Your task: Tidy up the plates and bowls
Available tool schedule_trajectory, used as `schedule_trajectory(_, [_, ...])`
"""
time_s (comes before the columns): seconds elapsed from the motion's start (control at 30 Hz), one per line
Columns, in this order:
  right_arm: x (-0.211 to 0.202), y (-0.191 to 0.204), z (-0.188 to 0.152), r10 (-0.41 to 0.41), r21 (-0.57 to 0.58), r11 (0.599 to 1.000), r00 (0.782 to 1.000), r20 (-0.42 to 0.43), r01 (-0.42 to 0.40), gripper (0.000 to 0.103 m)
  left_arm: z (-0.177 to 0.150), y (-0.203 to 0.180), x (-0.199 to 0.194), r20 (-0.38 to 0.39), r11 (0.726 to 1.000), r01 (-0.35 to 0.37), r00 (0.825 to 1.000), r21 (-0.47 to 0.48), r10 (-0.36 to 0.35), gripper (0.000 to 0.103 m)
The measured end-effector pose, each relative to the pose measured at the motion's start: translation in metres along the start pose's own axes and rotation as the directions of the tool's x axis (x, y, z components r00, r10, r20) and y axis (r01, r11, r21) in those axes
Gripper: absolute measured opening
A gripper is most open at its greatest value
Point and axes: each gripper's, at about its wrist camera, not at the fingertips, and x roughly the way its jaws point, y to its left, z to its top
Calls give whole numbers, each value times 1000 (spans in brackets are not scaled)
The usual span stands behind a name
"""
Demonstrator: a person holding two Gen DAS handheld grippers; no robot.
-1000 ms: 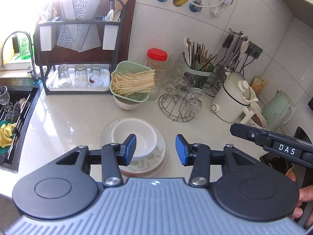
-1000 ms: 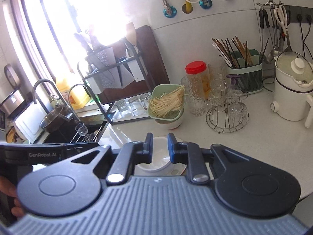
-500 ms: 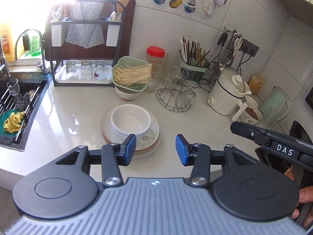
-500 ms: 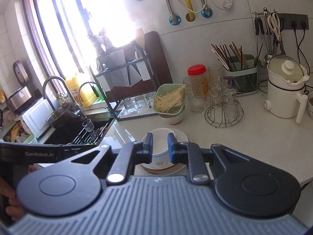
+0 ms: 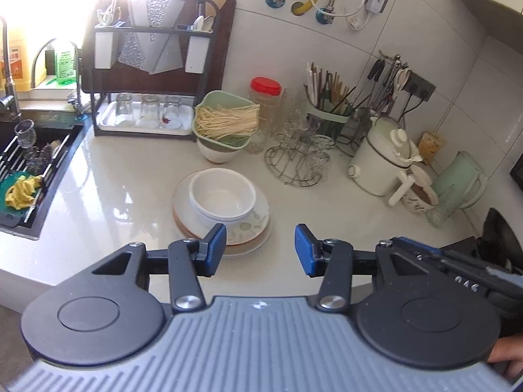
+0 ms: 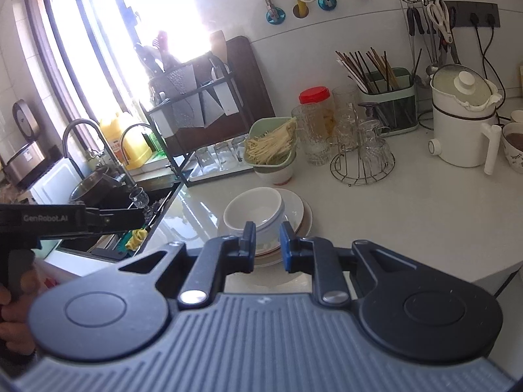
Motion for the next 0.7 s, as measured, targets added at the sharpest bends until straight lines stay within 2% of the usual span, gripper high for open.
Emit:
schedule_trajectory(0.17, [-3,3,1,-17,-4,1000,1000,9,17,20,-8,8,2,-14,999,-36,999,-13,36,53])
schedule_trajectory(0.2, [-3,3,2,-20,-8,1000,1000,10,20,21,-10,10,2,-16,999,-43,999,-24,43,61])
schedule_trajectory(0.23, [-2,2,2,-27,-13,1000,1000,7,27,30,-11,12,3,-14,998,-51,999,-36,50,67])
schedule_trajectory(0.27, [-1,1,1,-27,-15,1000,1000,3,27,40,-11,13,3,-8,997,-62,998,-44,62,82])
schedule_trajectory(0.3, [0,-1,1,-28,-10,1000,1000,2,28,62,-11,14,3,-5,995,-82,997,-49,82,92])
schedule_trajectory(0.33, [1,-4,0,-35,0,999,999,6,35,80,-11,15,4,-5,993,-103,995,-51,102,94])
schedule_trajectory(0.37, [2,-6,0,-45,9,999,999,12,45,84,-12,16,3,-6,991,-119,993,-53,119,95])
schedule_trajectory(0.7, [5,-17,0,-84,-27,996,996,-3,84,83,-17,15,0,-18,983,-173,985,-55,172,99])
